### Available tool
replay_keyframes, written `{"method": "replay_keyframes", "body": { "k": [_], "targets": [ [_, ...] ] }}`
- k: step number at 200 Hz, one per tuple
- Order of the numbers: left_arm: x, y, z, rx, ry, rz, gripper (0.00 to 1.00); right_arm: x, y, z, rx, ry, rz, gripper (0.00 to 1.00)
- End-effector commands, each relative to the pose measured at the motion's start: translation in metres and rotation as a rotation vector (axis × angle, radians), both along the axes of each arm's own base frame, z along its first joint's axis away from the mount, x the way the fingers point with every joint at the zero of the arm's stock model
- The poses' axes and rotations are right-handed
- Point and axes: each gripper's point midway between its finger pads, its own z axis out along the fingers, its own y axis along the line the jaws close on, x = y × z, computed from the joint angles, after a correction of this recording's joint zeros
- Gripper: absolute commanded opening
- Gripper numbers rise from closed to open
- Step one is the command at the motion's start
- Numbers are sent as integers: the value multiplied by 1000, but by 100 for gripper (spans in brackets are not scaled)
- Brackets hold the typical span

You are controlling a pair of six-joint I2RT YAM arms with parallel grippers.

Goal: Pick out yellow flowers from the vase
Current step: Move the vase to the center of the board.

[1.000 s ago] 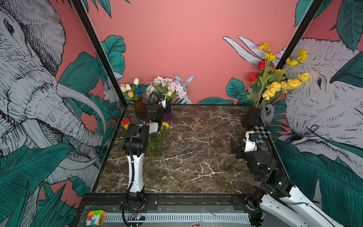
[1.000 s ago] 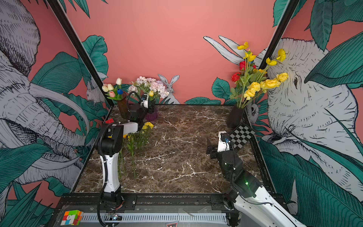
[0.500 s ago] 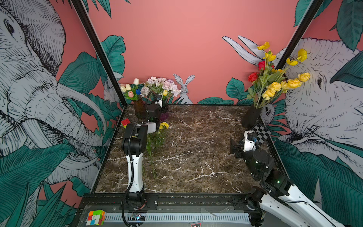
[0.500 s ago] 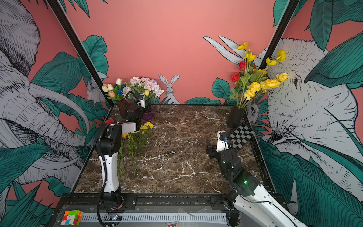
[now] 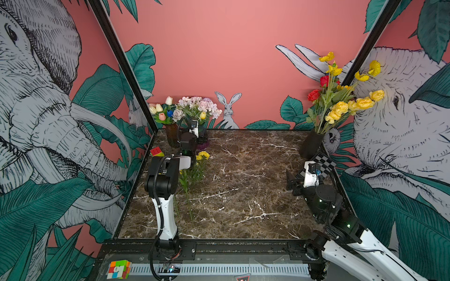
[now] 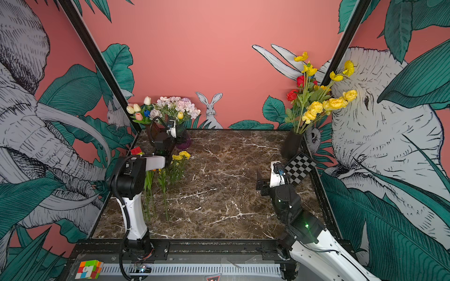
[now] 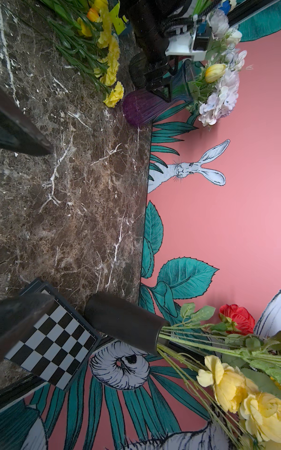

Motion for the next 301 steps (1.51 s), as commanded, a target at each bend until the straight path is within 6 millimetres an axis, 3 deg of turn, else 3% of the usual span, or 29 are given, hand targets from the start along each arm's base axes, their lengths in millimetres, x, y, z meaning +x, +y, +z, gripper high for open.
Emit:
{"method": "replay_keyframes", "body": {
  "k": [1,43,82,112,168,210,238,287,290,301],
  "targets": [
    [-25,6,51,-78,-118,7,99,1,-3,10,6,-6,-17,87],
    [-73,15,58,-143,-91,9,99,8,-4,8,-35,6,-42,87],
    [-133,11,74,-270,-32,-66,99,24,-11,6,-120,19,-100,90],
    [-168,15,57,-412,170,-39,99,45,-27,9,-176,34,-190,93],
    [-227,9,17,-530,336,-78,99,103,-70,23,-123,112,-370,99],
    [-248,1,-26,-520,410,-124,99,149,-96,14,-54,180,-449,99],
    [-259,-10,-41,-479,429,-180,99,174,-117,4,-42,244,-497,99],
    [-267,-31,-31,-399,326,-266,99,203,-149,-20,-17,341,-556,99],
    [-268,-31,-30,-401,321,-270,99,207,-151,-12,-8,324,-557,99],
    [-271,-33,-27,-401,310,-287,99,214,-157,-15,-7,335,-567,99]
  ]
}}
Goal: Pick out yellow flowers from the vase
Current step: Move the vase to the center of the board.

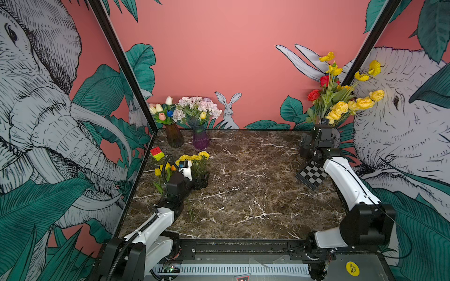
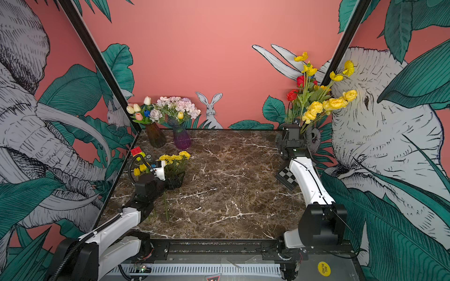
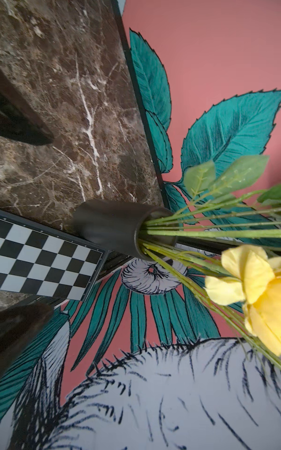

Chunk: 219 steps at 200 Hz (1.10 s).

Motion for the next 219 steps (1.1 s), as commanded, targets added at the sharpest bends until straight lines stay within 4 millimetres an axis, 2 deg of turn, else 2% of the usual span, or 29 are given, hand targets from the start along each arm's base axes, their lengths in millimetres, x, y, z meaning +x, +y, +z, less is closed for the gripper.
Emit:
{"method": "replay_keyframes", "body": {
  "k": [1,25,33,35,39,88,156,219],
  "targets": [
    [-3,-4,23,-2,-120,-28,99,13,-8,5,34,-10,-12,99],
    [-6,-2,26,7,-141,-20,99,27,-18,-7,63,17,-27,98],
    [-6,-1,27,12,-143,-16,99,30,-21,-5,70,10,-30,99],
    [-6,-1,27,12,-143,-15,99,34,-22,-13,73,27,-31,99],
    [-6,-1,27,14,-143,-14,99,37,-24,-18,79,35,-33,98],
    [-5,-1,24,26,-136,-15,99,58,-38,-43,90,91,-59,95],
    [-4,0,20,33,-129,-9,99,83,-54,-61,87,127,-68,92],
    [-3,0,17,41,-123,-9,99,101,-61,-67,81,152,-79,91]
  ]
}}
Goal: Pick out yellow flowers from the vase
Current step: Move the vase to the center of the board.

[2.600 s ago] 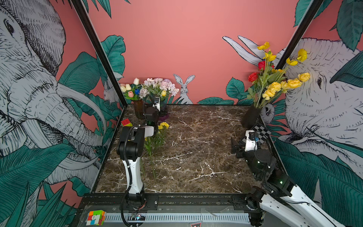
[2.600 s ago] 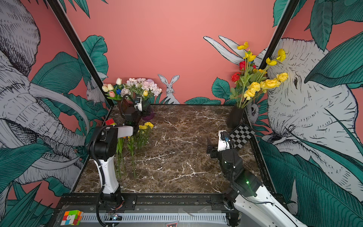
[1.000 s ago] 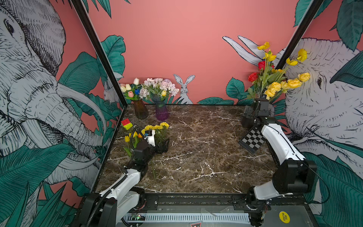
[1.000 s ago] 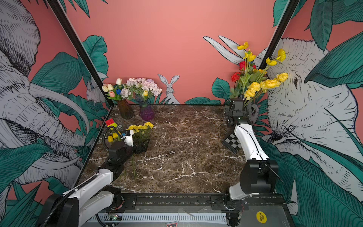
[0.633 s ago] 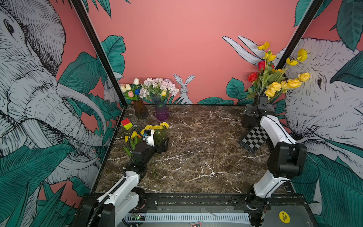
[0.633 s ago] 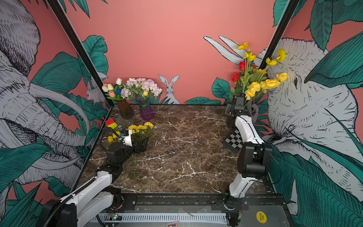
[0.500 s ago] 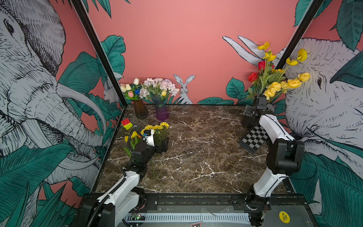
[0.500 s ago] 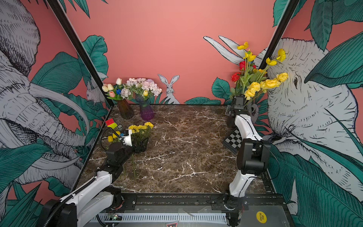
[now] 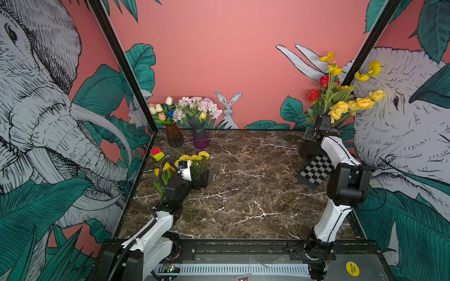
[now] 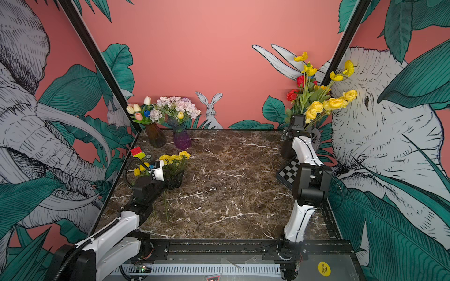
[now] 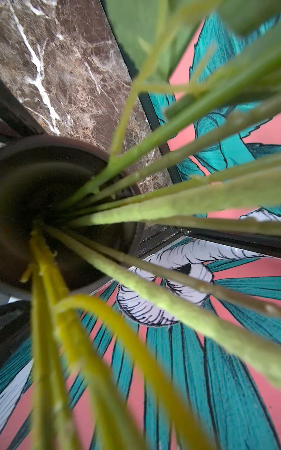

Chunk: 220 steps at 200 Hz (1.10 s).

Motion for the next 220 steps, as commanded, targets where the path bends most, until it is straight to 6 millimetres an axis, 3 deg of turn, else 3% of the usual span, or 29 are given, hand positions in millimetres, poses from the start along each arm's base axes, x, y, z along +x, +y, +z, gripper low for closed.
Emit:
{"method": "replay_keyframes", "body": {
  "k": [1,45,113,145,220],
  "targets": [
    [-1,-1,-2,11,-13,-3,99,8,-4,3,-10,-2,-5,91],
    [-1,-1,-3,16,-14,-2,99,14,-6,-3,-17,13,-9,85],
    [0,0,-4,19,-12,1,99,17,7,1,39,-12,35,64],
    [0,0,-5,23,-12,3,99,17,26,9,54,-30,88,58],
    [-1,2,-2,27,-20,9,99,11,93,14,95,-66,234,48]
  ]
}}
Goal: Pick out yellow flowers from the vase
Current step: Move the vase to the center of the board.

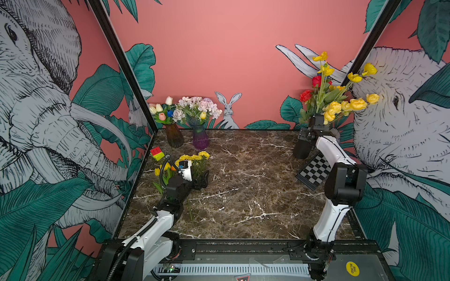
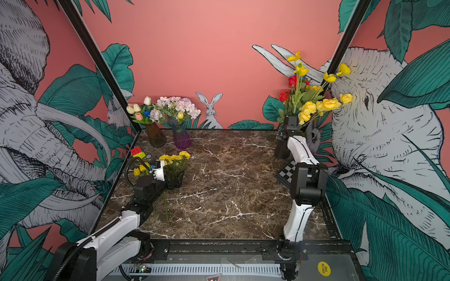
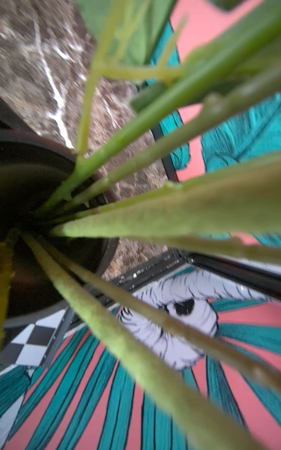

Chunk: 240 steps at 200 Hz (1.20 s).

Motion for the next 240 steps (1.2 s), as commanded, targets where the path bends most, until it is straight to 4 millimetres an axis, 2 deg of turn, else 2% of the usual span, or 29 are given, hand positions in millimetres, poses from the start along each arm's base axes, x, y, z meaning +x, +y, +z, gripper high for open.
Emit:
{"method": "replay_keyframes", "body": {
  "k": [1,43,90,140,188,240],
  "targets": [
    [-3,1,2,7,-25,0,99,2,39,20,55,-65,98,48],
    [-3,1,3,10,-27,3,99,-4,83,20,65,-68,185,46],
    [-4,3,4,15,-30,10,99,-19,152,25,75,-94,321,44],
    [-4,3,5,16,-32,12,99,-36,214,33,116,-133,411,41],
    [-5,3,8,9,-40,12,99,-55,299,31,135,-181,528,40],
    [-6,4,9,9,-44,12,99,-63,354,31,160,-205,612,39]
  ]
}}
